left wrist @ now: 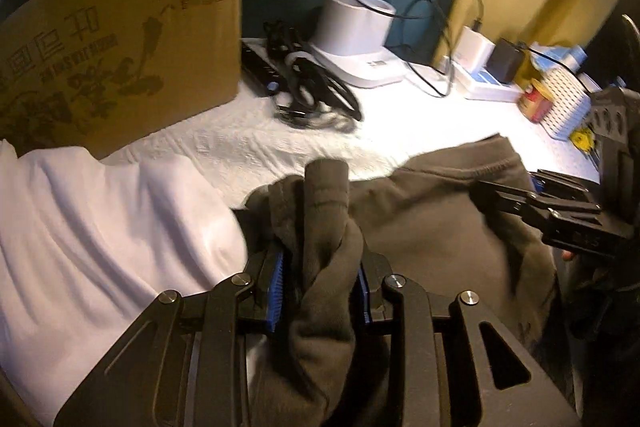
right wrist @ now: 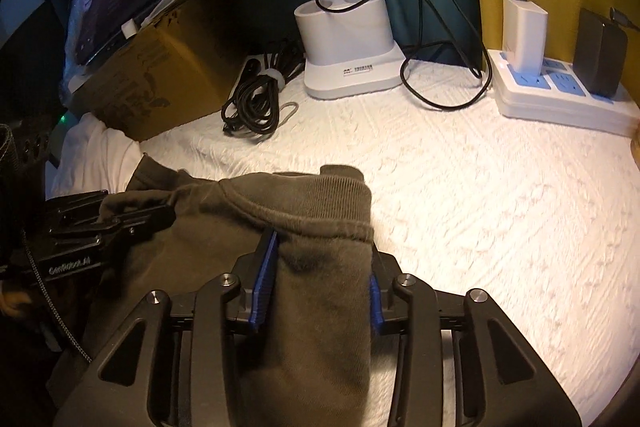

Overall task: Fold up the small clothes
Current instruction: 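Open both grippers and release the shirt on the cloth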

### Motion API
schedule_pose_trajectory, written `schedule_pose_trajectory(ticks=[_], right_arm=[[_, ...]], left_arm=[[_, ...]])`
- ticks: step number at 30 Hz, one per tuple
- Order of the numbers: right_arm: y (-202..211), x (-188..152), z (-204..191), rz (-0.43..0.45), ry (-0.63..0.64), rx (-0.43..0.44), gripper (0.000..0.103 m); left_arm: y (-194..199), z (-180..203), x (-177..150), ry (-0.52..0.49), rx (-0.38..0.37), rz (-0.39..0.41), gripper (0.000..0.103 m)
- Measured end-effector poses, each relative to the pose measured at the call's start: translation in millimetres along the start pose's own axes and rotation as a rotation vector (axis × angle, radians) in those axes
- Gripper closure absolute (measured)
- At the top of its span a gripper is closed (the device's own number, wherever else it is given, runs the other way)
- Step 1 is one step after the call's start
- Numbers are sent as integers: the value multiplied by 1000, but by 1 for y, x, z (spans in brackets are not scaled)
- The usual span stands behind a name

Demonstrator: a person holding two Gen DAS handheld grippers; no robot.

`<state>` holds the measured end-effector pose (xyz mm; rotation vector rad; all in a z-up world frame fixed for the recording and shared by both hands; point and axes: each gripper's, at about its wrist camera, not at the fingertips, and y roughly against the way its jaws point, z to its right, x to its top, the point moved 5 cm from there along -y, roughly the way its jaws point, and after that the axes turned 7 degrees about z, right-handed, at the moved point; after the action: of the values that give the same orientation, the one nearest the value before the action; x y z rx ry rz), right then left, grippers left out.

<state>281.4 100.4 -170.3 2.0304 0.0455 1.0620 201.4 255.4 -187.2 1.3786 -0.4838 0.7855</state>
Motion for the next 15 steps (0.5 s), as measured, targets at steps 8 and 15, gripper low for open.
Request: schedule_pose_trajectory(ticks=[8, 15], right_arm=[[-3, 6, 8, 12, -4, -13, 56], [11, 17, 8, 90, 15, -49, 88]], left_arm=[[-8, -1, 6, -26, 3, -10, 75], [-5, 0, 10, -38, -5, 6, 75]])
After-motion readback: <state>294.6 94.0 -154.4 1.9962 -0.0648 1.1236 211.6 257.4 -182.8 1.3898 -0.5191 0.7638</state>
